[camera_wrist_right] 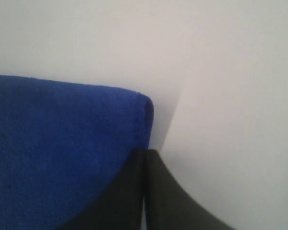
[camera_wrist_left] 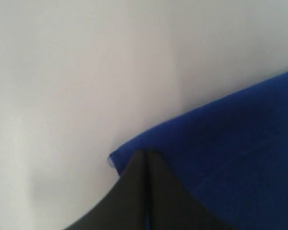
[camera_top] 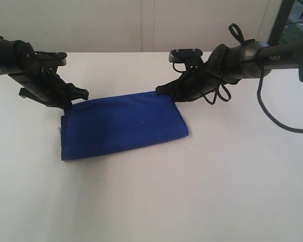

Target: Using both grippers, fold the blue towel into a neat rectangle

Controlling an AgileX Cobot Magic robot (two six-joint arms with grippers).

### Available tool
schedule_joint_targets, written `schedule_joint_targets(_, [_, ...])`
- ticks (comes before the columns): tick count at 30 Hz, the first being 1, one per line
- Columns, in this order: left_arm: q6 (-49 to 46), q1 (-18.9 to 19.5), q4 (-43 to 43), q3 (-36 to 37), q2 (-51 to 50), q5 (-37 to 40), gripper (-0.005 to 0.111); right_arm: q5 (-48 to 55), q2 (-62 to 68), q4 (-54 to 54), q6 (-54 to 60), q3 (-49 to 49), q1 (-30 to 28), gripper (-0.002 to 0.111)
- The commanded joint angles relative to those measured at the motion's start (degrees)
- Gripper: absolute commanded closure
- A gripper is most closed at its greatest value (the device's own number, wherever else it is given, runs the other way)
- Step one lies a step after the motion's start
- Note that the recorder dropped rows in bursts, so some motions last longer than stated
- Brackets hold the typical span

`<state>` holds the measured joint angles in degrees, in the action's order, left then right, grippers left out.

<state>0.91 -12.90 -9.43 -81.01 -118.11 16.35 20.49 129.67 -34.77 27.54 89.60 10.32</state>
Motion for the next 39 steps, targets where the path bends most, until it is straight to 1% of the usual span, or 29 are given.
schedule_joint_targets(1, [0.2, 0.2, 0.2, 0.3, 5.4, 0.0, 0.107, -0.3, -4.6, 0.3, 0.3, 0.3, -0.9, 0.108])
schedule_joint_targets(4, [0.2, 0.2, 0.2, 0.3, 7.5, 1.6, 0.107, 2.4, -7.1, 1.1, 0.3, 0.3, -1.5, 0.108])
schedule_joint_targets(9, [0.3, 0.2, 0.2, 0.7, 8.1, 7.7, 0.107, 9.0, -10.8, 2.6, 0.8, -1.3, -1.6, 0.108])
schedule_joint_targets(12, [0.3, 0.1, 0.2, 2.9, 8.4, 7.7, 0.107, 11.4, -12.3, 6.3, 0.8, -3.6, -1.1, 0.108])
schedule_joint_targets(16, [0.3, -0.5, 0.2, 7.8, 8.6, 5.8, 0.107, 11.6, -13.0, 7.4, 0.8, -7.7, 0.1, 0.108])
schedule_joint_targets(20, [0.4, -1.7, -0.3, 12.1, 8.6, -0.7, 0.107, 9.6, -13.0, 9.0, 0.8, -11.0, 1.7, 0.108])
schedule_joint_targets(21, [0.6, -1.8, -0.5, 12.5, 8.6, -1.9, 0.107, 9.1, -13.0, 9.2, 0.8, -11.5, 2.0, 0.108])
schedule_joint_targets(27, [0.6, -1.9, -0.6, 12.6, 5.6, -3.4, 0.107, 8.5, -13.0, 9.5, 0.8, -13.7, 2.3, 0.108])
schedule_joint_targets(31, [0.6, -2.9, -0.6, 12.6, 2.7, -4.3, 0.107, 7.2, -12.9, 9.8, 0.8, -14.4, 2.3, 0.108])
schedule_joint_targets(36, [0.6, -3.9, -1.1, 12.3, 1.1, -7.3, 0.107, 7.0, -10.9, 10.7, 0.4, -14.4, 2.3, 0.108])
schedule_joint_targets(39, [0.6, -4.3, -1.1, 12.3, 0.8, -7.7, 0.107, 7.1, -10.1, 11.8, -1.0, -14.4, 2.3, 0.108])
